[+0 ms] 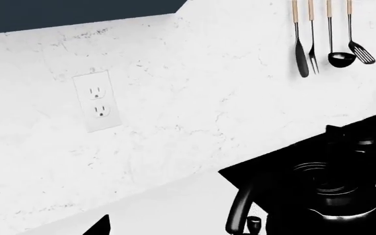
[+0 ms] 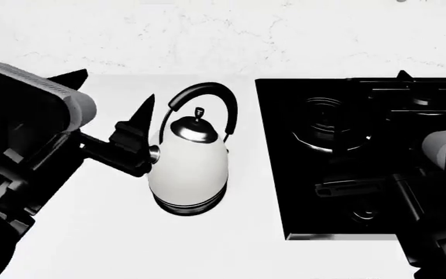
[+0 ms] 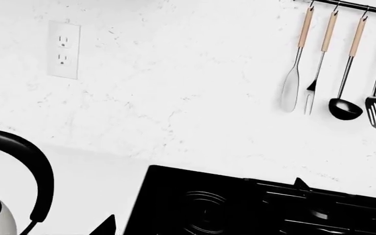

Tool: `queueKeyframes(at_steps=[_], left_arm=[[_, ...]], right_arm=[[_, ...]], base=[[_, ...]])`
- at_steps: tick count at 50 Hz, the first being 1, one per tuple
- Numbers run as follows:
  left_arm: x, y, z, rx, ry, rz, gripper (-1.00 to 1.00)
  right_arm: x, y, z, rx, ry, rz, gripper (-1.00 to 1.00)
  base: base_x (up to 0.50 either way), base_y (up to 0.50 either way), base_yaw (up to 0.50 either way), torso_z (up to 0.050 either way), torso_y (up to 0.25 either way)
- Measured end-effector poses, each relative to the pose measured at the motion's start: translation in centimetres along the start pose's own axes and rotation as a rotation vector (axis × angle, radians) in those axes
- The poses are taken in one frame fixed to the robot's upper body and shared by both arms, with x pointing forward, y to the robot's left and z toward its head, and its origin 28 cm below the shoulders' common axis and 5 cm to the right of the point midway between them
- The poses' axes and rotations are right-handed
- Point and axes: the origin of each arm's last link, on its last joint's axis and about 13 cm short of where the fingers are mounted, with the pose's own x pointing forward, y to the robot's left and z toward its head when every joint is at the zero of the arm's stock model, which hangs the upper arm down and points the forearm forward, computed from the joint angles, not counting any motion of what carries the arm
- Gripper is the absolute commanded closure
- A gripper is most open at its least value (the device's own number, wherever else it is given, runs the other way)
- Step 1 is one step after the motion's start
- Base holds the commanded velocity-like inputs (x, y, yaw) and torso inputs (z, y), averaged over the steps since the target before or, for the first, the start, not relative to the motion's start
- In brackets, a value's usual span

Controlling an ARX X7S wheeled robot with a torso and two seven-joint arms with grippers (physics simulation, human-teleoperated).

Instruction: Pick the kettle from the counter and place it on a stove burner. Then turn the burner on.

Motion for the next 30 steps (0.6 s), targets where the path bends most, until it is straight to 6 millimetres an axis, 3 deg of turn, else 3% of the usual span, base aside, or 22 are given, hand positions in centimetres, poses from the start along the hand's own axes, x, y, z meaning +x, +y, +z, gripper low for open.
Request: queueKeyframes(at_steps=[15,30], left_arm=[[3.5,1.0,5.3,0.194,0.11,-0.174,-1.0],[6.0,0.8,6.8,0.307,0.292,-0.264,-1.0]], right_arm=[[-0.2,0.1,-0.5,-0.005,0.017,0.009,-1.0],[-0.5,-0.1,-1.1,0.003,0.023,0.0,-1.0]], base=[[0.0,0.0,0.0,0.0,0.0],[0.0,0.0,0.0,0.0,0.0]])
